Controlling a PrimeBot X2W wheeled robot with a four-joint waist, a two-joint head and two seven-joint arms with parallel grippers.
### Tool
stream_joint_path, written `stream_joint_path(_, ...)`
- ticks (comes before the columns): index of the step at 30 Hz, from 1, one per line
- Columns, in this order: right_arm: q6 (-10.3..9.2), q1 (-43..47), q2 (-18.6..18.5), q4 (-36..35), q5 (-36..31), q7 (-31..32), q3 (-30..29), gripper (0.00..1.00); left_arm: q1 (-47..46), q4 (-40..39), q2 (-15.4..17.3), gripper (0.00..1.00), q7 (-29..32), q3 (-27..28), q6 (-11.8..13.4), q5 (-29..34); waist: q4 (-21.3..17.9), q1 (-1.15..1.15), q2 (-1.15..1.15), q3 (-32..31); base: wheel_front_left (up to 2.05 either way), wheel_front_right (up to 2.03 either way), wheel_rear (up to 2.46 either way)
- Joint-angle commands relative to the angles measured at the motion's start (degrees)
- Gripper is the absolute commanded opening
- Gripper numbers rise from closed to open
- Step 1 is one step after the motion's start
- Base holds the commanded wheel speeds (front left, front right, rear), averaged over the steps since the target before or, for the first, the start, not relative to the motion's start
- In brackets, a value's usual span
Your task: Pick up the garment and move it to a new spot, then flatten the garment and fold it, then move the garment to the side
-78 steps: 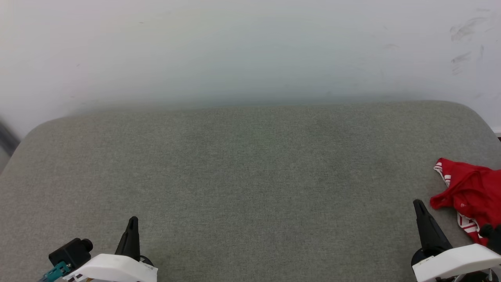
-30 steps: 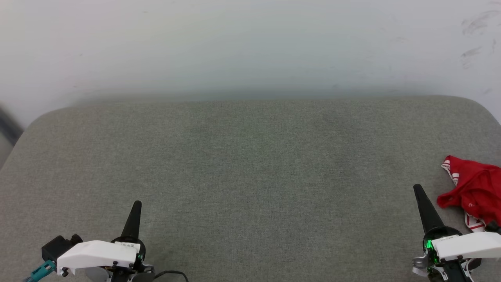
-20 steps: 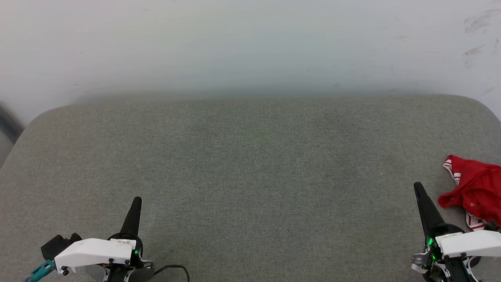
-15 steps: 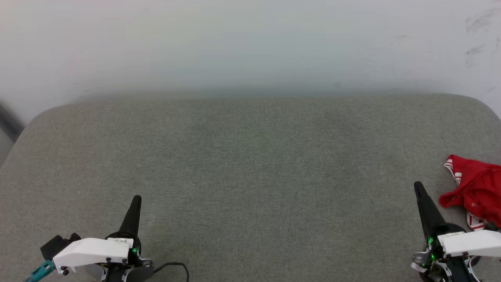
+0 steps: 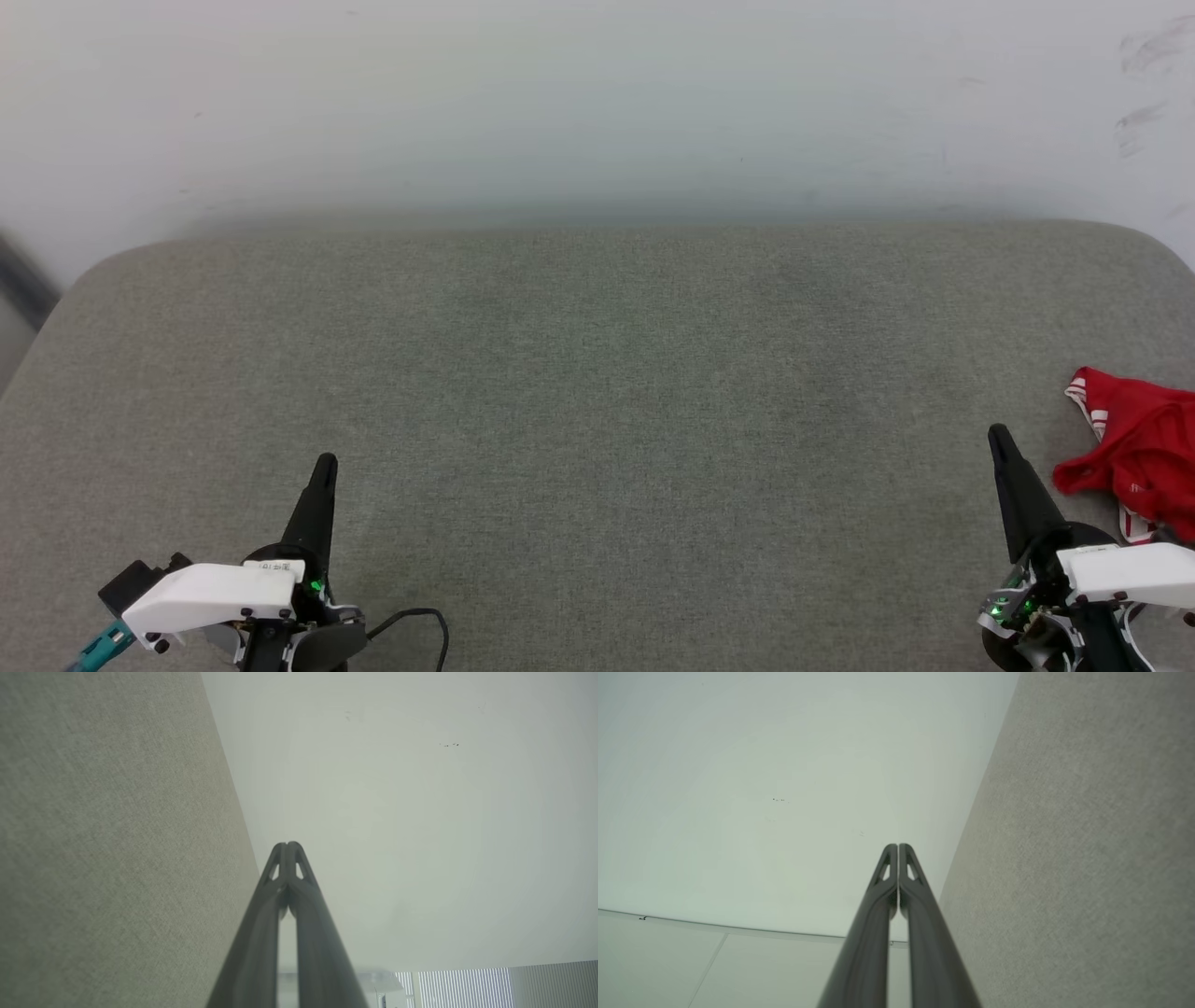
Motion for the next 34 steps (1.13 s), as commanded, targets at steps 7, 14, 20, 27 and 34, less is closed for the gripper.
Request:
stream_joint_path(7,-0.02,-1.6,0.1,0.8,4.0,0.4,-0.1,0.0,-1.3,0.1,-0.5,0.0,1.0,0.9,-0.8,-3.2,0.2,0.0,0.0,0.3,0.0,0.0,0.0)
stream_joint_path(14,-0.02,-1.9,0.1,1.4,6.8,0.5,-0.2,0.0,-1.4,0.3,-0.9,0.0,1.7,1.5,-1.2,-5.5,0.3,0.0,0.0,0.5,0.0,0.0,0.0)
stream_joint_path(20,-0.02,-1.9,0.1,1.5,7.3,0.5,-0.2,0.0,-1.5,0.3,-1.0,0.0,1.9,1.6,-1.3,-5.9,0.3,0.0,0.0,0.6,0.0,0.0,0.0)
stream_joint_path(27,-0.02,-1.9,0.1,1.5,7.3,0.5,-0.2,0.0,-1.5,0.3,-1.0,0.0,1.9,1.6,-1.3,-5.9,0.3,0.0,0.0,0.6,0.0,0.0,0.0)
stream_joint_path(34,-0.02,-1.9,0.1,1.5,7.3,0.5,-0.2,0.0,-1.5,0.3,-1.0,0.0,1.9,1.5,-1.3,-5.9,0.3,0.0,0.0,0.6,0.0,0.0,0.0)
